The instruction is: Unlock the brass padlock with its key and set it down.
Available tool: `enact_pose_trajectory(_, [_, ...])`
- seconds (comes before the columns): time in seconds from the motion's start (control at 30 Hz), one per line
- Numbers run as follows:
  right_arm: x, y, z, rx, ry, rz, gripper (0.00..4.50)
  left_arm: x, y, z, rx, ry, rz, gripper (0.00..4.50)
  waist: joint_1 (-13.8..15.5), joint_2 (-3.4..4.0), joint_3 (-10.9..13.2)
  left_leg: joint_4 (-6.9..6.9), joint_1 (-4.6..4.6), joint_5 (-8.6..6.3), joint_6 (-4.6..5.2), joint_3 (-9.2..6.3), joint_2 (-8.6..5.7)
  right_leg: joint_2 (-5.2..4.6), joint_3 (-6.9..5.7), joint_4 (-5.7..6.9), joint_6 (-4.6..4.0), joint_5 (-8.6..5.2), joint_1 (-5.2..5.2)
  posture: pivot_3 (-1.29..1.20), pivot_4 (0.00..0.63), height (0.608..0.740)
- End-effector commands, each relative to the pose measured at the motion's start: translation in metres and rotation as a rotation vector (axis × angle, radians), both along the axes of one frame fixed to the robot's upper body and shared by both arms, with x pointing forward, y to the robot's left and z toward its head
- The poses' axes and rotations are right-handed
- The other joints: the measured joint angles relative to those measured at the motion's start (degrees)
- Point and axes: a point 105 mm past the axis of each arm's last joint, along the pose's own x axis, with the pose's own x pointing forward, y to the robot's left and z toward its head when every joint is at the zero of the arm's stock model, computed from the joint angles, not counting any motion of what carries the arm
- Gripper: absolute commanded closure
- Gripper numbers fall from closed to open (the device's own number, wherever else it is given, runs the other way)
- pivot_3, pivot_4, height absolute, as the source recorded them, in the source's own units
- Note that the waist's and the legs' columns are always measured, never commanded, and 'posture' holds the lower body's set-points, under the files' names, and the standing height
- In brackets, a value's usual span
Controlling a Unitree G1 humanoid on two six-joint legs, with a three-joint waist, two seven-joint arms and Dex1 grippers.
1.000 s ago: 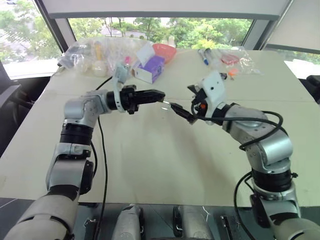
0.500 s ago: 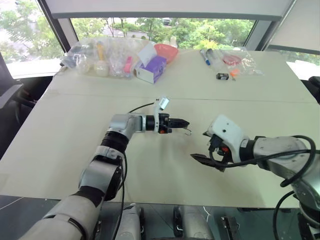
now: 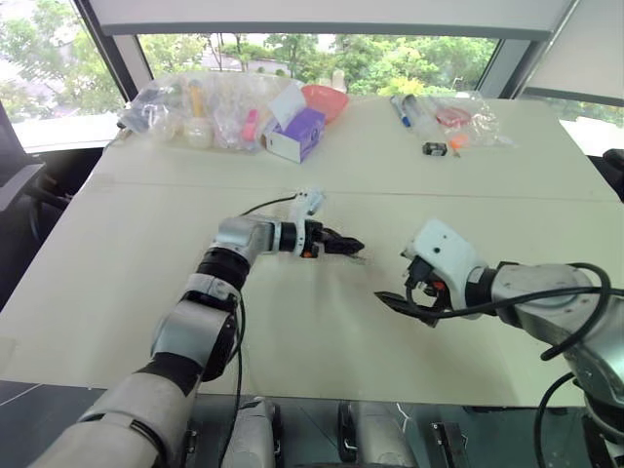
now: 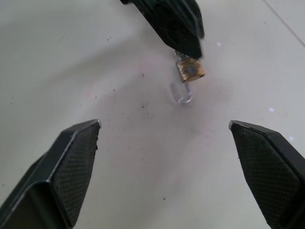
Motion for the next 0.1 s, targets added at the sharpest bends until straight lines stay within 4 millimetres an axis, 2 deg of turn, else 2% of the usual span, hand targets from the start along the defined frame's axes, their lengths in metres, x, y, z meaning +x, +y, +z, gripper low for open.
enact_pose_trajectory(0.03, [0.009, -0.006, 0.008, -0.01, -0.085, -0.037, 0.0, 0.002, 0.017, 0.045, -0.034, -0.216, 0.005, 0.19, -0.1, 0.0, 0.0, 0.0, 0.0, 0.0, -0.01, -0.01, 0.01, 0.0, 0.0, 0.01, 0.0, 0.0, 0.0, 0.0, 0.15, 0.734])
enact_pose_trajectory(0.1, [0.021, -0.008, 0.013, 0.033, -0.152, -0.091, 0.0, -0.006, 0.029, 0.057, -0.086, -0.246, 0.034, 0.19, -0.2, 0.0, 0.0, 0.0, 0.0, 0.01, -0.02, 0.0, 0.02, -0.01, -0.01, 0.02, 0.0, 0.0, 0.01, 0.0, 0.15, 0.734])
